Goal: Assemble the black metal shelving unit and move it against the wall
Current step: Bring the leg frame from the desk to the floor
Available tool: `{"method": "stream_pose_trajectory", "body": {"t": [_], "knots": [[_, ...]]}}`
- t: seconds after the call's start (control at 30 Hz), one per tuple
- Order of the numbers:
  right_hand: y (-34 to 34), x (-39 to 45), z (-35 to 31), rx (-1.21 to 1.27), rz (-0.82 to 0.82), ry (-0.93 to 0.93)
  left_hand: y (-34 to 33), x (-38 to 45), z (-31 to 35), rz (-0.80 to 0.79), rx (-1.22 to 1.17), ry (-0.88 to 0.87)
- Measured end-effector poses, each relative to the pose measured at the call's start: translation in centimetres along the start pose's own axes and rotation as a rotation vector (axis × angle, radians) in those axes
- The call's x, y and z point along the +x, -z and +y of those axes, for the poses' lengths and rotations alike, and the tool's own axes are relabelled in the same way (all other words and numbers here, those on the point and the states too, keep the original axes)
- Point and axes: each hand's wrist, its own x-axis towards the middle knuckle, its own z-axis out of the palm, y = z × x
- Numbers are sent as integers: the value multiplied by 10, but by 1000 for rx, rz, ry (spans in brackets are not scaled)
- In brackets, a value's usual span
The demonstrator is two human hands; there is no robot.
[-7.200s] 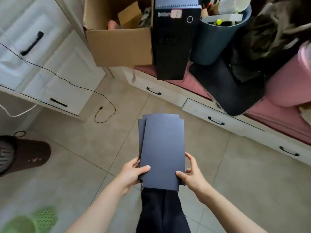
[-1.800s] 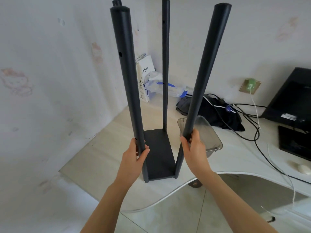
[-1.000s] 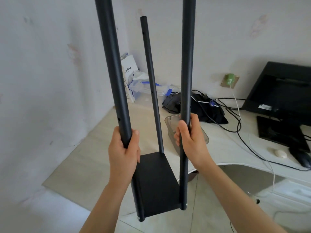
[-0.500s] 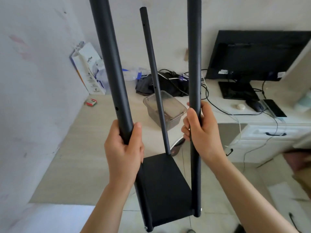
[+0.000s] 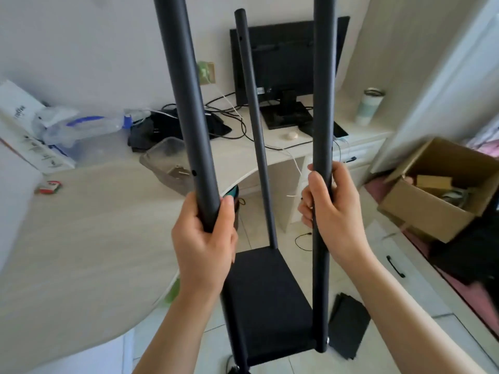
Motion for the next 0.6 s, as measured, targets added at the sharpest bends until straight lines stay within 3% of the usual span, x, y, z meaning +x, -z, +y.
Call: {"method": "stream_pose_trajectory", "body": {"t": [0.27,0.6], "knots": [[148,-36,-6,-154,124,-48,-118,-74,-9,-91,14,13],[309,-77,-11,-292,408,-105,-247,-152,-45,-374,58,68]]}}
